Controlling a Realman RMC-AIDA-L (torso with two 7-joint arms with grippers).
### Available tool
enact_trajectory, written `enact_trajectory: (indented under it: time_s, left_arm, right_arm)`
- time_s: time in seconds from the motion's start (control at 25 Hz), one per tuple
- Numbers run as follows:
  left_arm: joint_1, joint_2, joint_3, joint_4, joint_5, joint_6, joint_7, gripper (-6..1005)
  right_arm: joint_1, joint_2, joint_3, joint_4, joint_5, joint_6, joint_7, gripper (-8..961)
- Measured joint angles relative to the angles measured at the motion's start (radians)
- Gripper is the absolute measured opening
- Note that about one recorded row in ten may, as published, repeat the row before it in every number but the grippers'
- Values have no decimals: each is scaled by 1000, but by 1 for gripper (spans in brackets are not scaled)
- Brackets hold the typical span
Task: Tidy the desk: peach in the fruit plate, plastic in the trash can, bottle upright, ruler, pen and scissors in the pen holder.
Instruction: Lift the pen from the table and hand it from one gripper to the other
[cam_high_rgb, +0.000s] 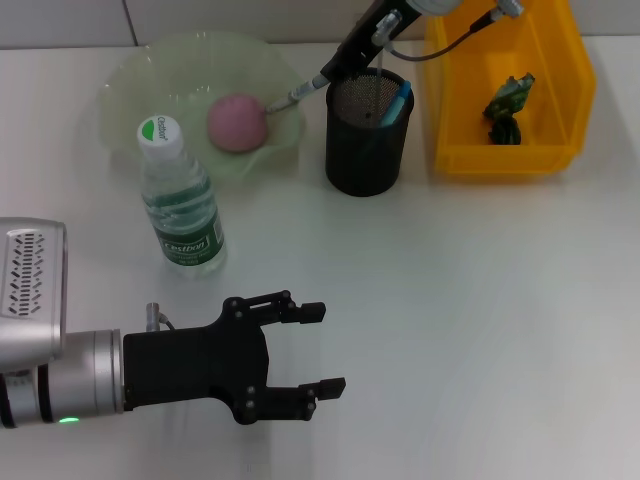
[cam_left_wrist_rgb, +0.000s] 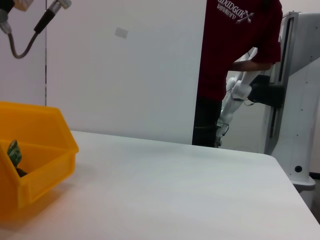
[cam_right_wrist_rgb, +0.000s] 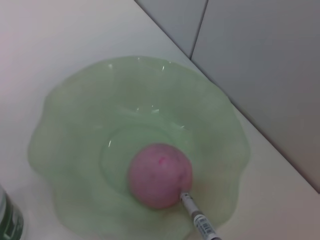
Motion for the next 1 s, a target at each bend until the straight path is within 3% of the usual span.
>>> enact_trajectory:
  time_s: [0.68, 0.88, 1.0]
  left_arm:
    - [0, 0, 0, 0, 0, -1, 1, 798]
    - [1, 0, 0, 0, -1, -1, 1, 798]
    - [1, 0, 0, 0, -3, -1, 1, 797]
  right_arm:
    - [-1, 6, -1, 11, 1, 14, -3, 302]
    - [2, 5, -1, 27, 1, 14, -3, 204]
    - [2, 5, -1, 28, 1, 14, -2, 198]
